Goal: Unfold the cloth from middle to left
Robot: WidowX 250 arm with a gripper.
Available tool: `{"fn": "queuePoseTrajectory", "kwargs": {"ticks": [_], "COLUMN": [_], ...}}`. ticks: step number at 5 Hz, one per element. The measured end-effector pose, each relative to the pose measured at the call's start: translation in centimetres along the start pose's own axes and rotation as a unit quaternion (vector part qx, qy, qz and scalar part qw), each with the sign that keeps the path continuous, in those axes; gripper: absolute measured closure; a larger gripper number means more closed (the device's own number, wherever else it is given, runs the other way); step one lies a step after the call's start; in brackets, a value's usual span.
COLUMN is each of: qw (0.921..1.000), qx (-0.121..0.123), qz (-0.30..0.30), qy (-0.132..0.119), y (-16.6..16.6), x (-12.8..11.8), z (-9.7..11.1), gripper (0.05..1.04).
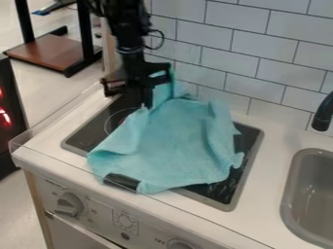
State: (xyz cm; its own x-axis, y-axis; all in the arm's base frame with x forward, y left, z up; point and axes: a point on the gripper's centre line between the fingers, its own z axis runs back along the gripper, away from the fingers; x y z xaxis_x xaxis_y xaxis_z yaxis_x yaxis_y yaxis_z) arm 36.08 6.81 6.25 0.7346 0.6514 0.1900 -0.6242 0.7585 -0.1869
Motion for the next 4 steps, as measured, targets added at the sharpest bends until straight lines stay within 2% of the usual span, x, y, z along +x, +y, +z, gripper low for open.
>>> {"fn": "queuePoseTrajectory", "kwargs": {"ticks": [1, 2, 3, 4], "qw": [0.9995, 0.9986, 0.9986, 0.998], "qx": [-0.002, 0.011, 0.039, 0.048], "qz": [0.033, 0.051, 0.024, 0.018], "qy": [0.002, 0.008, 0.028, 0.037], "y": [3.1, 6.2, 7.0, 7.9], "x": [1.2, 2.5, 3.6, 4.9], "z": [0.4, -0.3, -2.4, -3.4], "gripper": [1.02, 1.02, 1.02, 1.02]}}
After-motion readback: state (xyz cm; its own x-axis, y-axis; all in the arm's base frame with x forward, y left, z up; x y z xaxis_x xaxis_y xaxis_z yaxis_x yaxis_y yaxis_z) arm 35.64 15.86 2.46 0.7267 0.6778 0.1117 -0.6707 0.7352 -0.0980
